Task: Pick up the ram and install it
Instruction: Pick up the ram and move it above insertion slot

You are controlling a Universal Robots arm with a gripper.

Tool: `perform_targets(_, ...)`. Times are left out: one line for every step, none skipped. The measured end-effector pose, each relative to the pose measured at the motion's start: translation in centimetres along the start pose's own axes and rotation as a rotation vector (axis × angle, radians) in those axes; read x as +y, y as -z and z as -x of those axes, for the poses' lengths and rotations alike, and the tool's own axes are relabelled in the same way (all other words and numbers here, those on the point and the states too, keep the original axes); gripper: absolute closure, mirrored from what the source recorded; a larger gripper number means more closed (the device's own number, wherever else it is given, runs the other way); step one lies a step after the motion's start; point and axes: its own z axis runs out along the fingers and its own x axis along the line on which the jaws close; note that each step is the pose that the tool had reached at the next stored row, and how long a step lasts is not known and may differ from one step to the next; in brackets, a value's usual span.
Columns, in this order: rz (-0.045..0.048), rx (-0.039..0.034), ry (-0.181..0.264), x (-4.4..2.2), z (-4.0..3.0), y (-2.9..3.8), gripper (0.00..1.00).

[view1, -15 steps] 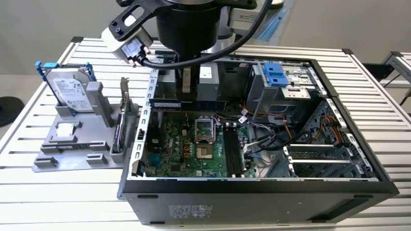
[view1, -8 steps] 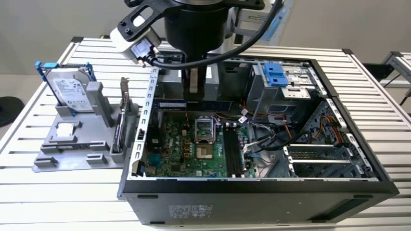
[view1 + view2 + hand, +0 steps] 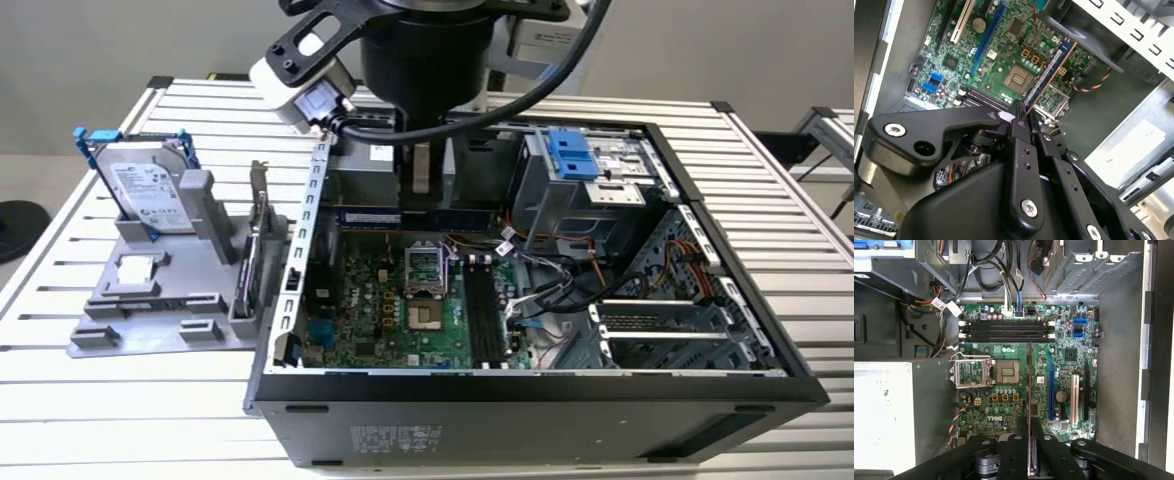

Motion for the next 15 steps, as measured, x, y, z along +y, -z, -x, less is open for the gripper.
perform_targets(0.0, 0.0, 0.0, 0.18, -0.01, 0.0, 1.0)
perform_targets(0.0, 0.0, 0.0, 0.4, -0.01, -0.01, 1.0)
perform_targets(0.0, 0.0, -0.001, 0.61, -0.02, -0.01, 1.0)
perform_targets(0.0, 0.0, -0.002, 0.83, -0.02, -0.02, 1.0)
perform_targets(0.0, 0.0, -0.003, 1.04, -0.03, -0.03, 1.0)
perform_targets(-0.0001, 0.0, -0.005, 1.22, -0.03, -0.03, 1.0)
perform_targets(-0.0001, 0.0, -0.008, 1.36, -0.04, -0.05, 1.0)
perform_targets(-0.0001, 0.0001, -0.011, 1.48, -0.04, -0.06, 1.0)
perform_targets(-0.0003, -0.0001, -0.014, 1.59, -0.04, -0.06, 1.0)
perform_targets(-0.0003, -0.0002, -0.017, 1.7, -0.05, -0.06, 1.0)
perform_targets(-0.0003, -0.0002, -0.021, 1.82, -0.05, -0.07, 1.0)
perform_targets(-0.0004, -0.0001, -0.024, 1.94, -0.05, -0.08, 1.0)
perform_targets(-0.0005, -0.0002, -0.026, 2.1, -0.06, -0.08, 1.0)
perform_targets(-0.0005, -0.0003, -0.028, 2.28, -0.07, -0.08, 1.0)
perform_targets(-0.0005, -0.0002, -0.029, 2.45, -0.07, -0.09, 1.0)
